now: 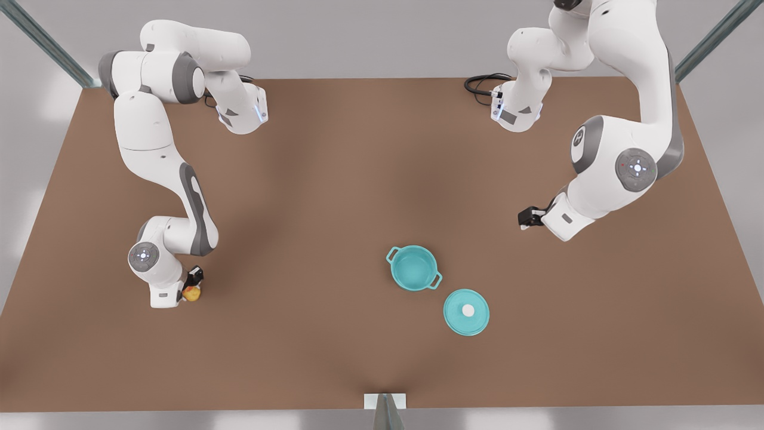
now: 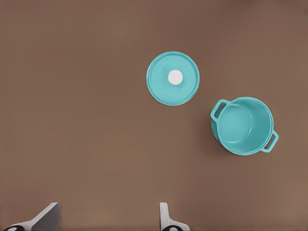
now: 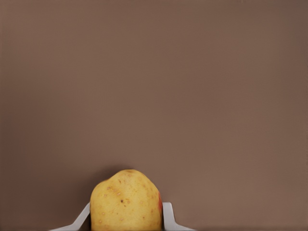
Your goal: Open the pot lid and put the potato into the pot
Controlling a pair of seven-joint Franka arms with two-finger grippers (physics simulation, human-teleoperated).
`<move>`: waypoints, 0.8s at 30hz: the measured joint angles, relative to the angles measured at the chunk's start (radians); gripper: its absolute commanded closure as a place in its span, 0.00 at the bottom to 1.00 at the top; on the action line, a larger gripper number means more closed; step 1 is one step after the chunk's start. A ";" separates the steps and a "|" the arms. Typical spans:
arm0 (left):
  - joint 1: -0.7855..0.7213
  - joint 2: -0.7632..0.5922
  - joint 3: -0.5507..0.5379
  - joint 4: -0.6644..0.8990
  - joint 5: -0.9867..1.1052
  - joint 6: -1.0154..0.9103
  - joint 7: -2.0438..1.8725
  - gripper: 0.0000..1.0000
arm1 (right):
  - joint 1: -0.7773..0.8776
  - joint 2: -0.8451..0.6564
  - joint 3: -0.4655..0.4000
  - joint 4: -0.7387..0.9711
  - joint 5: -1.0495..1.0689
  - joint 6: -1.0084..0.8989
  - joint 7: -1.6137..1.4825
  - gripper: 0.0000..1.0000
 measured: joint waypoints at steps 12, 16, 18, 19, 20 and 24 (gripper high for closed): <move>0.000 -0.001 0.000 0.000 0.001 -0.003 0.059 0.00 | 0.000 -0.013 0.000 -0.003 0.002 -0.011 -0.021 0.47; 0.000 0.002 0.000 -0.001 0.001 -0.001 0.071 0.00 | 0.000 -0.021 0.000 -0.003 0.002 -0.017 -0.028 0.48; 0.000 0.003 0.001 -0.001 0.001 0.001 0.076 0.00 | 0.001 -0.033 0.001 -0.002 0.002 -0.025 -0.032 0.48; 0.000 0.004 0.001 -0.001 0.002 0.002 0.079 0.00 | 0.002 -0.042 0.002 -0.002 0.002 -0.032 -0.034 0.48; 0.000 0.005 0.001 -0.001 0.002 0.003 0.081 0.00 | 0.003 -0.049 0.004 -0.001 0.002 -0.040 -0.035 0.48; 0.000 0.006 0.001 -0.001 0.002 0.006 0.089 0.00 | 0.037 -0.106 0.011 0.000 0.004 -0.091 -0.037 0.49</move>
